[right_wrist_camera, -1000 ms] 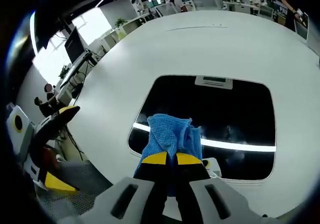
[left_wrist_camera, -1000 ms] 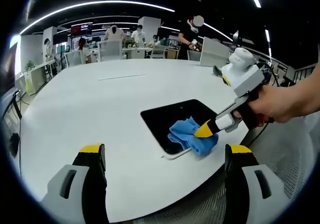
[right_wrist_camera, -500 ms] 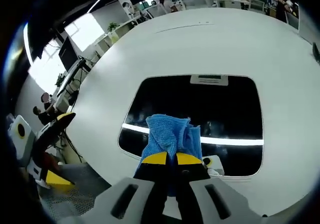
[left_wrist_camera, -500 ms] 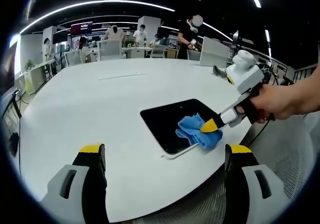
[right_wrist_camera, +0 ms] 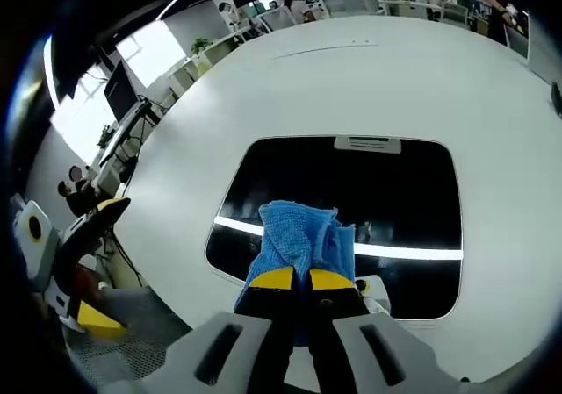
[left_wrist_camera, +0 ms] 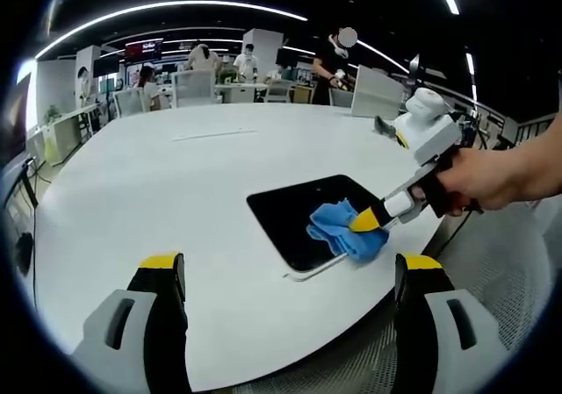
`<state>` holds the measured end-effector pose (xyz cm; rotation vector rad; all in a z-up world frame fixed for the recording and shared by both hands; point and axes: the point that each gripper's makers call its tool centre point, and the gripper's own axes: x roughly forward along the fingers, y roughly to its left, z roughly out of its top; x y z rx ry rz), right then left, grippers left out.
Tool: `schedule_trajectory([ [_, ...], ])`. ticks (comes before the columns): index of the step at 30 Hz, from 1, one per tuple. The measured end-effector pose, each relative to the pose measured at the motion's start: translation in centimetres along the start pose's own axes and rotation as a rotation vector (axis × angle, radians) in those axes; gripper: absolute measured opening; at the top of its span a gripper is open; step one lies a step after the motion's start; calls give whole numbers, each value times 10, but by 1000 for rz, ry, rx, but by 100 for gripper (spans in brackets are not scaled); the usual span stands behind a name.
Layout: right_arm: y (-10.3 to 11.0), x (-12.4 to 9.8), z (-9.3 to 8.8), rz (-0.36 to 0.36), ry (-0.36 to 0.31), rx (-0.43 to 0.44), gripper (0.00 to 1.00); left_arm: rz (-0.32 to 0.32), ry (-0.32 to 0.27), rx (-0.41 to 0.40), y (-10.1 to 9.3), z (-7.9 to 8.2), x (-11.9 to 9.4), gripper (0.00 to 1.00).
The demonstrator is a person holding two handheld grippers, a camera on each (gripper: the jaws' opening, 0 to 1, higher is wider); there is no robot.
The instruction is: Wipe the mirror surface with the cleaning cloth until all visible marks leave the cleaned area.
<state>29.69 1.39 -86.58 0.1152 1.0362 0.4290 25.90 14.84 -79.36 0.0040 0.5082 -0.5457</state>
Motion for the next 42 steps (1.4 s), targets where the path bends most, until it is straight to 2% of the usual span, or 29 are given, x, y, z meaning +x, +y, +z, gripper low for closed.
schedule_trajectory([
  [13,-6,16,29,-17,-5,-24,0,-11,22,-8,-1,-5,0,99],
  [25,-14,30,56,-26,-7,-28,0,-19,23,-8,-2,-4,1,99],
  [36,-18,45,83,-41,-3,-76,0,-3,15,-11,2,-4,0,99],
  [42,-23,53,97,-51,-5,-64,0,-12,22,-3,0,-5,1,99],
])
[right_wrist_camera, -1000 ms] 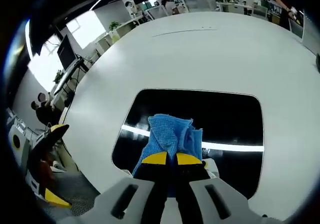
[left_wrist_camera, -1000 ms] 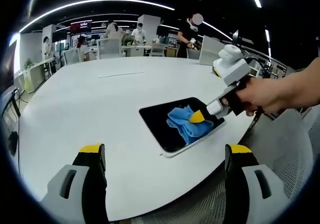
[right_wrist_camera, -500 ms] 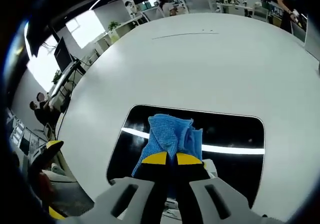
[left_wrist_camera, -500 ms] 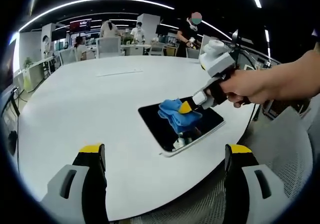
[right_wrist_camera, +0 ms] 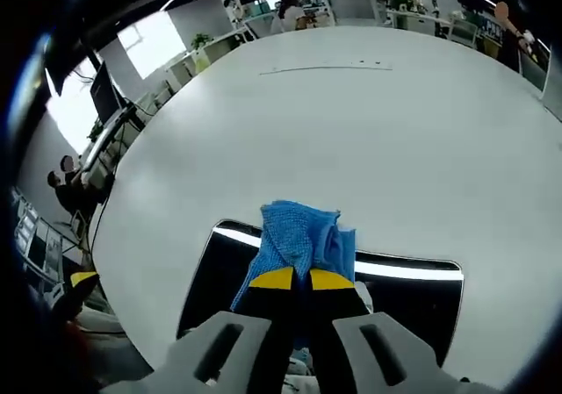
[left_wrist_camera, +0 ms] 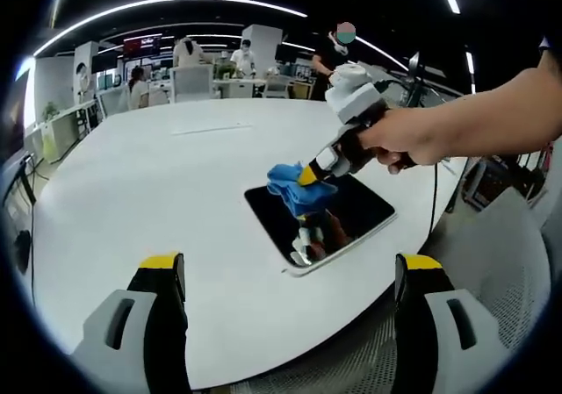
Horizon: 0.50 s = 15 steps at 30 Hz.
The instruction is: Wipe the mirror surface with the cleaning cloth until all visible marks leave the cleaned area.
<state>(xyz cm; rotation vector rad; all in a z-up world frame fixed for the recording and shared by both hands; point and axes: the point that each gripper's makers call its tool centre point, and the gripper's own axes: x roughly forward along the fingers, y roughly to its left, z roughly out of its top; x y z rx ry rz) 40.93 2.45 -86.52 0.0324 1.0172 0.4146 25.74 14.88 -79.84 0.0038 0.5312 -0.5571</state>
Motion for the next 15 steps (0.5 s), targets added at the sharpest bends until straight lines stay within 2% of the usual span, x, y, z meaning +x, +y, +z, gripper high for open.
schedule_trajectory([
  [5,-2,5,8,3,7,8,0,3,-6,2,0,1,0,99],
  [15,-1,4,6,14,-7,-19,0,3,-3,6,-1,2,1,99],
])
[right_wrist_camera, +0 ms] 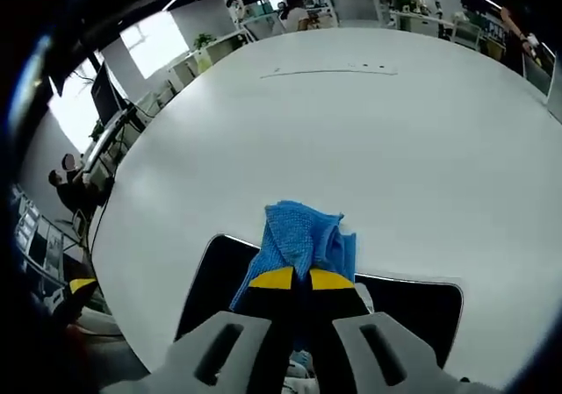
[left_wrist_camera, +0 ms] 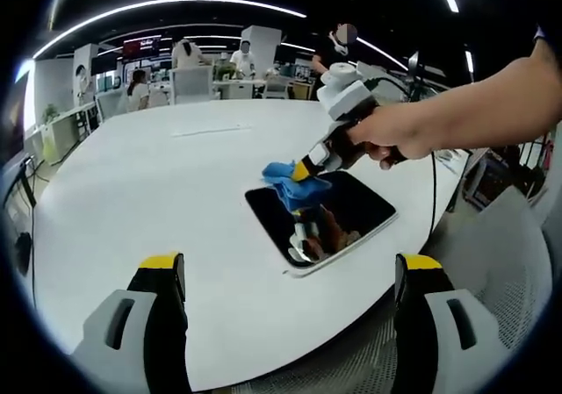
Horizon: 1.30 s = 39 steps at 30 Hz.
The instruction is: Wipe the mirror surface with the cleaning cloth until all visible marks leave the cleaned area.
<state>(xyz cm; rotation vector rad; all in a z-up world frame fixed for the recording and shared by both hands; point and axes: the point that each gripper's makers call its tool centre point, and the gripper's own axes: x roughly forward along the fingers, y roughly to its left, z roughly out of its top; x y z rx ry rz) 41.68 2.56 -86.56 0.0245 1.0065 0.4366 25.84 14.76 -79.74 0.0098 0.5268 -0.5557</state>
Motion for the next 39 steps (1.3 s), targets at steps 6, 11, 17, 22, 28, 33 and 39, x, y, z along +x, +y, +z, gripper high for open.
schedule_trajectory([
  [6,0,2,1,10,-2,2,0,0,5,-2,0,-1,1,99],
  [11,-1,-4,-1,19,-5,-18,0,5,6,-1,1,-1,0,99],
  [17,-9,-6,-3,28,-12,-4,0,8,7,1,2,-2,0,99],
  [22,-11,-7,-4,19,0,-20,0,9,10,1,2,-2,0,99],
  [28,-21,-11,-6,9,4,-13,0,9,8,2,3,-2,0,99],
  [33,-34,-15,-9,-6,5,-5,0,11,7,0,3,-1,0,99],
  [39,-50,-22,-13,-30,10,1,0,11,7,1,3,-1,0,99],
])
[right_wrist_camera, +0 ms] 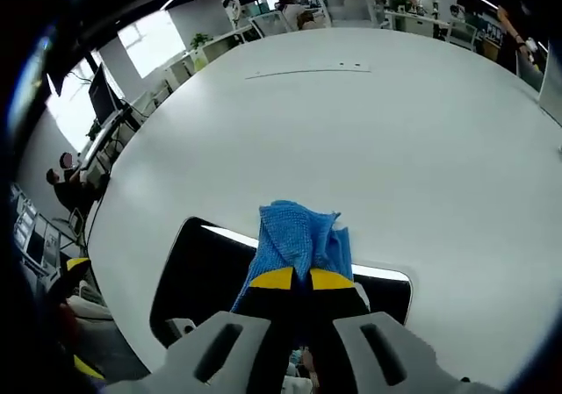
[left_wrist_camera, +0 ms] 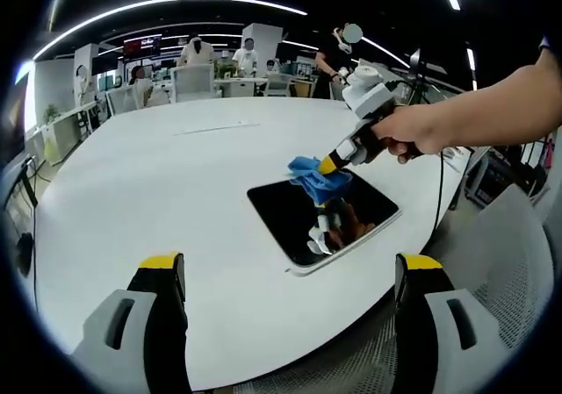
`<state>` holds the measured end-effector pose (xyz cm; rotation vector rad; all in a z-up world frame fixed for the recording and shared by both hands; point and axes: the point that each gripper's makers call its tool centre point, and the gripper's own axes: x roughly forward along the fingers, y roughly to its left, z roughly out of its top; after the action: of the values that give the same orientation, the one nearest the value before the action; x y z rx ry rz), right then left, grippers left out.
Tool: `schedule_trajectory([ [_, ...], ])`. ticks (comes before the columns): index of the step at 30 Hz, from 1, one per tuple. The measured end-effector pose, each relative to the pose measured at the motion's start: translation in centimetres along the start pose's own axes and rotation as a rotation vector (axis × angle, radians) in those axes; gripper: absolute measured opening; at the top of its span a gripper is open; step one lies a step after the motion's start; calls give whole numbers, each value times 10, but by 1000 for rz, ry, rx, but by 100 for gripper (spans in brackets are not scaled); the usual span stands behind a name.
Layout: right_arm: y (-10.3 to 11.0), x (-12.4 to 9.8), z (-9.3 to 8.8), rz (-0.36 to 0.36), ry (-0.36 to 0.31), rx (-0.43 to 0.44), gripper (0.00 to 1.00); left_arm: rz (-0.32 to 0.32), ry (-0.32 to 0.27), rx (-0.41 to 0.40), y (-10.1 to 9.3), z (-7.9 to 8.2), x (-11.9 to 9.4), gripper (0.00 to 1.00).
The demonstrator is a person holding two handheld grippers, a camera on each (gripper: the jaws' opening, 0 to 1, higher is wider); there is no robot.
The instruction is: Wipe the mirror surface with the cleaning cloth until all visible marks leave the cleaned area.
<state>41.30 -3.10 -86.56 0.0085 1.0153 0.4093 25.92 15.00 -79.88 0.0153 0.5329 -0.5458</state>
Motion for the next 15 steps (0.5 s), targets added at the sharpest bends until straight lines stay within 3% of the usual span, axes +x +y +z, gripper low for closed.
schedule_trajectory([
  [15,1,-3,-5,-50,-25,20,0,-3,11,8,-2,-2,1,99],
])
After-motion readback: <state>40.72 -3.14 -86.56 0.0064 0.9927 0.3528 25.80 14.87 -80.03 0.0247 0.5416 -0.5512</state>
